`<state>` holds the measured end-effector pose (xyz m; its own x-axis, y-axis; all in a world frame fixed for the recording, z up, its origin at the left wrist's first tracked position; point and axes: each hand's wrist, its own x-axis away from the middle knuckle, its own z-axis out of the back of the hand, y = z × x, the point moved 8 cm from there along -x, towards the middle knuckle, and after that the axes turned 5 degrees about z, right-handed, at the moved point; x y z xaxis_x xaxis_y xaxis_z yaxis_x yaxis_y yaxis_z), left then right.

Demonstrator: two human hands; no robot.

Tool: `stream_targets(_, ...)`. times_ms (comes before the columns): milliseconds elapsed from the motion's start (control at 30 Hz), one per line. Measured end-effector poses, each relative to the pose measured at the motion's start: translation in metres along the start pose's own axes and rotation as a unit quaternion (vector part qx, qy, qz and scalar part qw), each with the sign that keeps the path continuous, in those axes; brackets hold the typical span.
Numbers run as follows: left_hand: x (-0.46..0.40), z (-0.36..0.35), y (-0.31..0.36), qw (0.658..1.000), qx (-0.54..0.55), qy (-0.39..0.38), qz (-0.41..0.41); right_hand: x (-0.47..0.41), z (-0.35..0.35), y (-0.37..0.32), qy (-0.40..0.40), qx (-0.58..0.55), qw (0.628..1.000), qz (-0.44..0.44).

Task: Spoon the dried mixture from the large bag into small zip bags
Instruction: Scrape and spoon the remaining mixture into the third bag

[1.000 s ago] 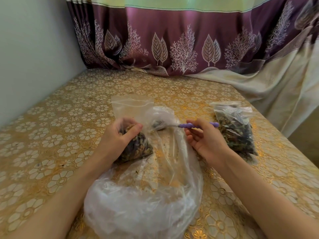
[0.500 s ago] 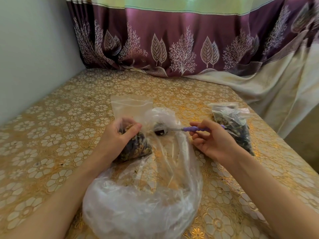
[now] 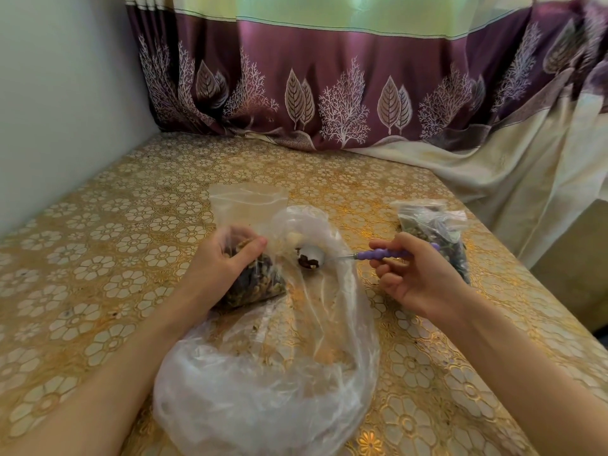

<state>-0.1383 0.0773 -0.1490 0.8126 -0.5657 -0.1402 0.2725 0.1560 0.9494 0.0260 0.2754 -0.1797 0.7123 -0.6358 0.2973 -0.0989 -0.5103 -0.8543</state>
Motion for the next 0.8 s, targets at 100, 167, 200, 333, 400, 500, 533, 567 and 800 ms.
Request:
stream_targets(100,0.001,-0.002,0.001,1.0,0.004,-0.009,0.001,0.004,0.001,-0.001,-0.002,0.009,1.0,0.005)
stream_targets(167,0.001,-0.001,0.002,1.0,0.008,-0.011,0.001,0.005,0.001,0.0,0.001,0.022,1.0,0.01)
stream_targets(200,0.001,-0.001,0.002,1.0,0.008,-0.011,0.001,0.006,0.001,0.0,0.001,0.029,0.999,0.013)
stream_targets(333,0.001,-0.002,0.001,1.0,0.013,-0.016,0.008,0.01,-0.001,-0.007,-0.004,0.027,0.999,0.031)
stream_targets(400,0.002,-0.002,0.001,1.0,0.01,-0.02,0.009,0.013,-0.005,-0.017,-0.016,0.012,0.999,0.049)
stream_targets(500,0.002,-0.002,0.001,1.0,-0.005,-0.022,0.008,0.016,-0.018,-0.04,-0.041,0.012,0.995,0.095)
stream_targets(533,0.002,-0.002,0.001,1.0,-0.006,-0.023,0.01,0.017,-0.023,-0.047,-0.049,0.015,0.992,0.112)
stream_targets(567,0.002,-0.003,0.001,1.0,-0.006,-0.026,0.012,0.018,-0.029,-0.055,-0.057,0.016,0.99,0.127)
stream_targets(800,0.002,-0.004,0.001,0.999,-0.007,-0.032,0.02,0.03,-0.072,-0.088,-0.096,0.004,0.975,0.201)
